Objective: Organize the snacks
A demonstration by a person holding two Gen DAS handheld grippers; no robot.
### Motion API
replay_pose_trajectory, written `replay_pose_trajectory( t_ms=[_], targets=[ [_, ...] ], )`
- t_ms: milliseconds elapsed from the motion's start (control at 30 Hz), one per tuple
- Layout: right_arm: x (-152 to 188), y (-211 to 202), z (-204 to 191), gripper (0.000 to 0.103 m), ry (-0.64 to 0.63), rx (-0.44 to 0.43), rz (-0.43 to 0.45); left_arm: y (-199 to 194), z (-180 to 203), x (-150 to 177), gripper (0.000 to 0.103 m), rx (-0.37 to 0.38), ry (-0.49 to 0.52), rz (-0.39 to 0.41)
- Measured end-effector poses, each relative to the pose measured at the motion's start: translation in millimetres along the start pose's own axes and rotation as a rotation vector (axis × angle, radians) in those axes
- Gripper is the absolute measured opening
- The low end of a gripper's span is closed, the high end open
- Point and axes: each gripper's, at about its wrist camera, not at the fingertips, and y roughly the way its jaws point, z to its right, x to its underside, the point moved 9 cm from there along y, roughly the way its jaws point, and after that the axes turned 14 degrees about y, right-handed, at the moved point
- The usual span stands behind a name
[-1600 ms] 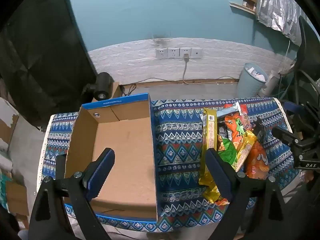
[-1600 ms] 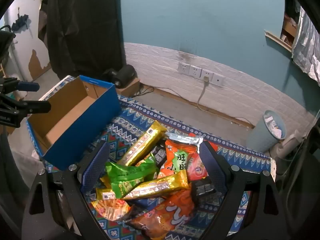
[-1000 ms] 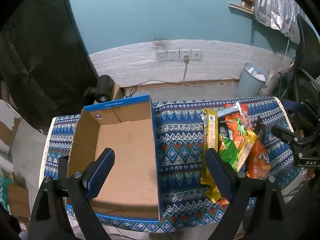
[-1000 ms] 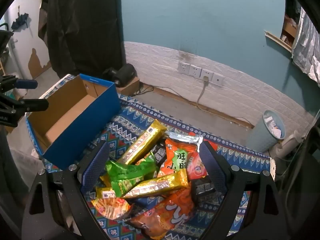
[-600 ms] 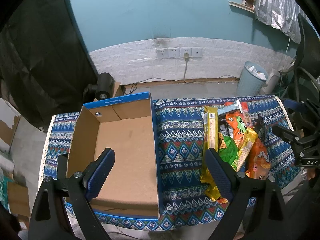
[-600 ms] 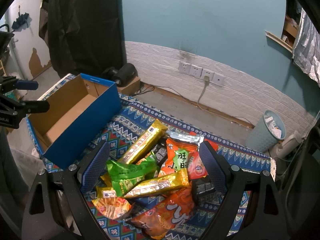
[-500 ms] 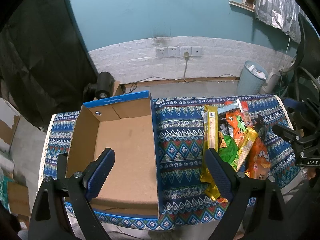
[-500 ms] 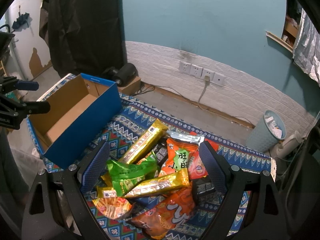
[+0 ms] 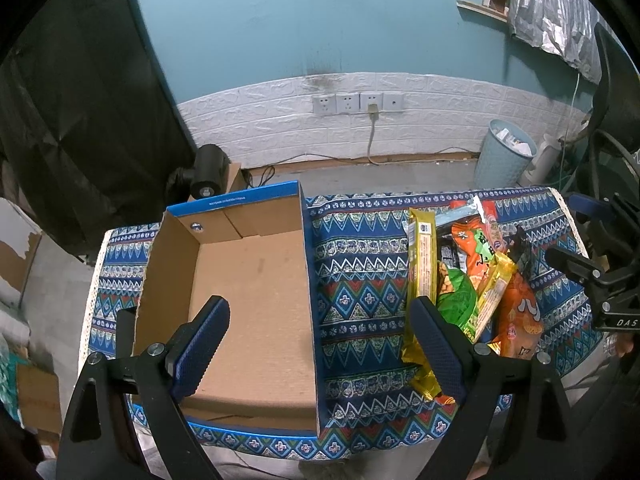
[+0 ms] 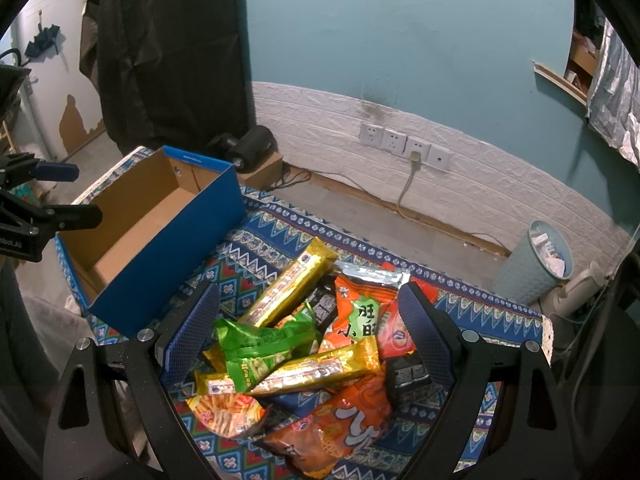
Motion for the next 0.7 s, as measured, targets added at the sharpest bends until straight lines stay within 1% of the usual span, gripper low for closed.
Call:
replay_pose_trajectory(
  t_ms=[700],
  targets=[
    [2.4,0.9,-2.0,0.089,-0.001,-0.001,-0.004,-0.9,1.8,1.1,0.093,0.000,0.002,0.003]
  ],
)
